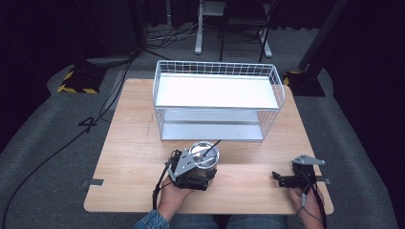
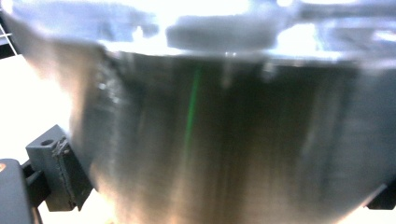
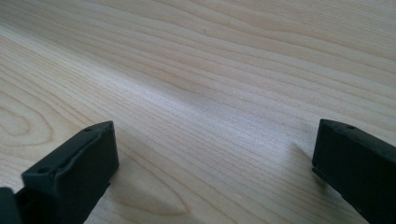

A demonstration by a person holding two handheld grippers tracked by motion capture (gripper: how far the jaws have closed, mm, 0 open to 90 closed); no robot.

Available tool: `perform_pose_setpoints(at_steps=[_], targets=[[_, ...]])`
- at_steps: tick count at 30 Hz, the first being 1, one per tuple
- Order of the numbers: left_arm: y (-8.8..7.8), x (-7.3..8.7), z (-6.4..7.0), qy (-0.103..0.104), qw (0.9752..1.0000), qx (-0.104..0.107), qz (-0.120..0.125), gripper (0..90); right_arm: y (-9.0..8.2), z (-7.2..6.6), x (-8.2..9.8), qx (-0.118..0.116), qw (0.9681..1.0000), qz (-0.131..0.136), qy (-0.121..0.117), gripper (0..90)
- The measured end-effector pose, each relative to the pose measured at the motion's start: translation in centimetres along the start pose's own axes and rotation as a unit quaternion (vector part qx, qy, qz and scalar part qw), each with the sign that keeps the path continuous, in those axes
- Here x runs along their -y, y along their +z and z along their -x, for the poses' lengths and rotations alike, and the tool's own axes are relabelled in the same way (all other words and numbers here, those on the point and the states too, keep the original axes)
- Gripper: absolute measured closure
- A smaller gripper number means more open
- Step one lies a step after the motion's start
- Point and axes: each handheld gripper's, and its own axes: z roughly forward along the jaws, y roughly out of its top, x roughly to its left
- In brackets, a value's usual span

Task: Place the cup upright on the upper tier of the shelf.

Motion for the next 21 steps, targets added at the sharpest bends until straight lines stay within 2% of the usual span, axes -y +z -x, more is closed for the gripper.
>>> perform_pose_setpoints(at_steps=[13,18,21], targets=[[-0.2,-0.2,0.0,0.003,0.9999,0.000,-0.010,3.8,0.1,0.0,-0.1,0.003,1.0000,0.001,0.003,0.5],[-0.6,-1.0,-0.1,-0.005,0.9995,0.003,-0.032,3.8,0.1,-0.1,-0.1,0.007,1.0000,0.000,0.007,0.4],[-0.8,-1.3,-0.1,-0.006,0.9995,0.004,-0.030,3.8,0.1,-0.1,-0.1,0.007,0.9999,0.000,0.007,0.5]])
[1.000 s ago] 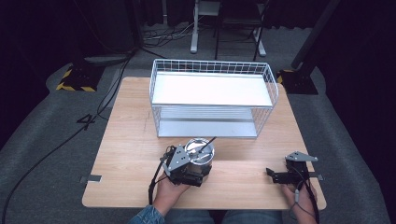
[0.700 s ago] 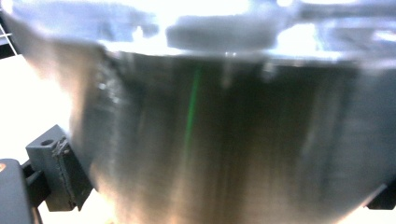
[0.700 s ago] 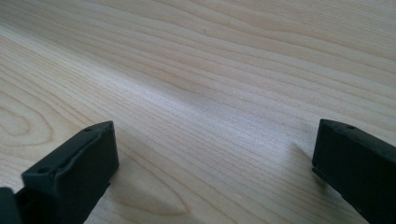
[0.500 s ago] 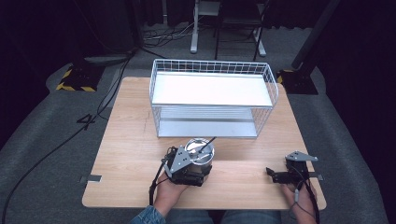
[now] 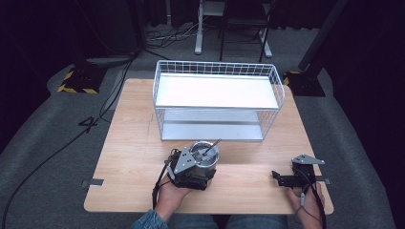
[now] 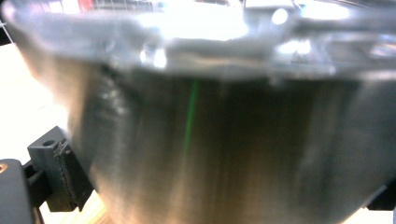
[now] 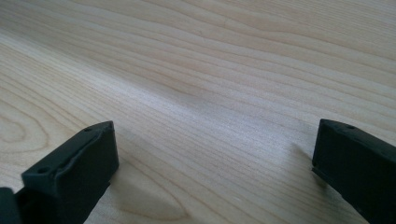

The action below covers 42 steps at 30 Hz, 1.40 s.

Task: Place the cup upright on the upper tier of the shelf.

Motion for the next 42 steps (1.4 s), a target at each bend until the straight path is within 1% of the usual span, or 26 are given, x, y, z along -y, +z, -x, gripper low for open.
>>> perform_pose_setpoints(at_steps=[2,3,8,13,17,19,21,23,24,25,30,31,32,33,34,35,36,37,40,41,42], targets=[[-0.4,-0.6,0.0,0.002,1.0000,0.000,0.003,3.8,0.0,0.0,0.0,0.000,1.0000,0.000,0.000,0.5],[-0.4,-0.6,0.0,0.002,1.0000,0.000,0.003,3.8,0.0,0.0,0.0,0.000,1.0000,0.000,0.000,0.5],[-1.2,-1.9,0.0,0.008,1.0000,-0.002,-0.001,3.8,0.0,0.0,0.0,0.002,1.0000,0.000,0.001,0.5],[-2.0,-3.4,-0.2,0.007,1.0000,0.001,0.000,3.8,0.0,0.0,0.0,0.002,1.0000,0.000,0.002,0.5],[-2.6,-4.7,-0.5,0.008,0.9999,0.007,0.003,3.7,0.0,-0.1,0.0,0.002,1.0000,0.000,0.002,0.5],[-3.0,-5.7,-0.9,0.005,0.9999,0.009,0.005,3.8,0.0,-0.1,0.0,0.003,1.0000,0.000,0.002,0.5],[-3.1,-6.0,-1.0,0.005,0.9999,0.011,0.005,3.8,0.0,-0.1,0.0,0.003,1.0000,0.000,0.002,0.5],[-3.5,-6.9,-1.3,0.002,0.9999,0.013,0.008,3.8,0.0,-0.1,0.0,0.003,1.0000,0.000,0.002,0.5],[-3.5,-6.9,-1.3,0.002,0.9999,0.013,0.008,3.7,0.0,-0.1,0.0,0.003,1.0000,0.000,0.002,0.5],[-3.6,-7.2,-1.5,0.003,0.9999,0.014,0.008,3.8,0.0,-0.1,0.0,0.003,1.0000,0.000,0.003,0.5],[-4.2,-9.0,-2.0,0.006,0.9999,0.012,0.008,3.7,0.0,-0.1,0.0,0.003,1.0000,0.000,0.002,0.4],[-4.2,-9.0,-2.0,0.006,0.9999,0.012,0.008,3.7,0.0,-0.1,0.0,0.003,1.0000,0.000,0.003,0.5],[-4.4,-9.7,-2.2,0.005,0.9998,0.013,0.011,3.8,0.0,-0.1,0.0,0.003,1.0000,0.000,0.002,0.5],[-4.4,-9.7,-2.2,0.005,0.9998,0.013,0.011,3.8,0.0,-0.1,0.0,0.003,1.0000,0.000,0.002,0.5],[-4.5,-10.3,-2.3,0.004,0.9998,0.015,0.012,3.8,0.0,-0.1,0.0,0.003,1.0000,0.000,0.003,0.5],[-4.5,-10.3,-2.3,0.004,0.9998,0.015,0.012,3.8,0.0,-0.1,0.0,0.003,1.0000,0.000,0.003,0.5],[-4.7,-10.9,-2.5,0.004,0.9998,0.017,0.013,3.8,0.0,-0.1,0.0,0.003,1.0000,0.000,0.002,0.5],[-4.7,-10.9,-2.5,0.004,0.9998,0.017,0.013,3.7,0.0,-0.1,0.0,0.003,1.0000,0.000,0.002,0.5],[-4.9,-12.3,-2.8,0.007,0.9997,0.014,0.016,3.8,0.0,-0.1,0.0,0.003,1.0000,0.000,0.003,0.5],[-4.9,-12.3,-2.8,0.007,0.9997,0.014,0.016,3.8,0.0,-0.1,0.0,0.003,1.0000,0.000,0.003,0.5],[-4.9,-12.7,-2.9,0.007,0.9997,0.014,0.017,3.8,0.0,-0.1,0.0,0.003,1.0000,0.000,0.003,0.5]])
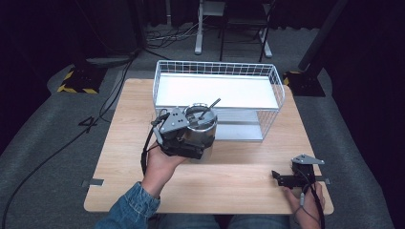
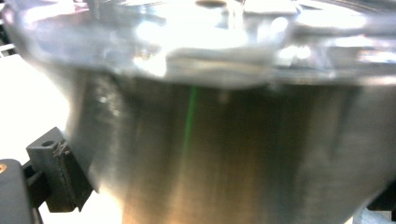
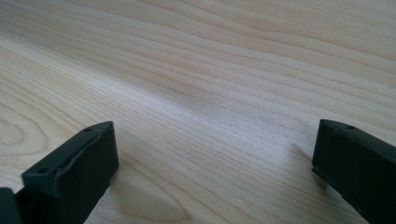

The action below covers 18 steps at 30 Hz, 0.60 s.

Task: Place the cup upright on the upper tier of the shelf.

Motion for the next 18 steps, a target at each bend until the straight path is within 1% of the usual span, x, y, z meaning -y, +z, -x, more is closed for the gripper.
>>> perform_pose_setpoints(at_steps=[6,7,9,10,14,15,17,18], targets=[[-0.3,-2.1,-0.6,0.005,0.9999,-0.008,0.009,3.8,0.0,0.0,0.0,0.000,1.0000,0.000,0.000,0.5],[-0.3,-2.8,-0.8,0.005,0.9999,-0.011,0.010,3.8,0.0,0.0,0.0,0.000,1.0000,0.000,0.000,0.5],[-0.3,-3.4,-1.0,0.007,0.9998,-0.013,0.012,3.8,0.0,0.0,0.0,0.000,1.0000,0.000,0.000,0.5],[-0.3,-3.4,-1.0,0.007,0.9998,-0.013,0.012,3.7,0.0,0.0,0.0,0.000,1.0000,0.000,0.000,0.5],[-0.2,-5.0,-1.4,0.002,0.9996,-0.016,0.021,3.8,0.0,0.0,0.0,0.000,1.0000,0.000,0.000,0.4],[-0.2,-5.0,-1.4,0.002,0.9996,-0.016,0.021,3.8,0.0,0.0,0.0,0.000,1.0000,0.000,-0.001,0.5],[-0.1,-5.9,-1.8,0.000,0.9992,-0.023,0.032,3.8,0.0,0.0,0.0,0.000,1.0000,0.000,0.000,0.4],[-0.1,-5.9,-1.8,0.000,0.9992,-0.023,0.032,3.8,0.0,0.0,0.0,0.000,1.0000,0.000,0.000,0.4]])
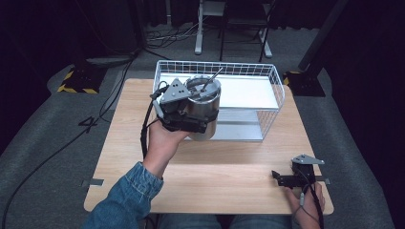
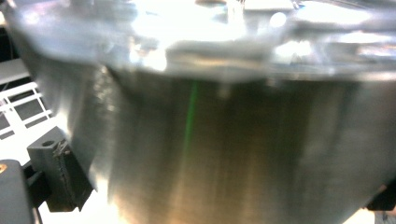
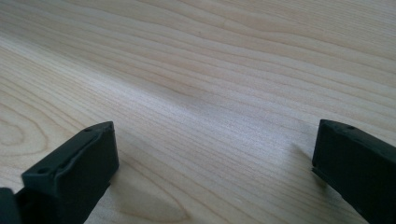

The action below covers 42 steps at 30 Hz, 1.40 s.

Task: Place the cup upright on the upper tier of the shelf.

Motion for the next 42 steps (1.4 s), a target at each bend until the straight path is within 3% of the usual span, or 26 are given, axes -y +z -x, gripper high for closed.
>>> perform_pose_setpoints(at_steps=[10,20,31,42], targets=[[1.2,-2.8,-1.5,-0.002,0.9992,-0.031,0.023,3.8,0.0,0.0,0.0,0.000,1.0000,0.000,0.000,0.5],[3.6,-4.9,-3.2,0.000,0.9964,-0.071,0.048,3.8,0.0,0.0,0.0,0.000,1.0000,0.000,0.000,0.5],[5.9,-5.5,-4.8,-0.020,0.9955,-0.079,0.049,3.8,0.0,0.0,0.0,-0.001,1.0000,0.000,-0.001,0.6],[8.7,-5.9,-6.1,-0.025,0.9942,-0.102,0.026,3.8,0.0,0.0,0.0,-0.001,1.0000,0.001,0.001,0.6]])
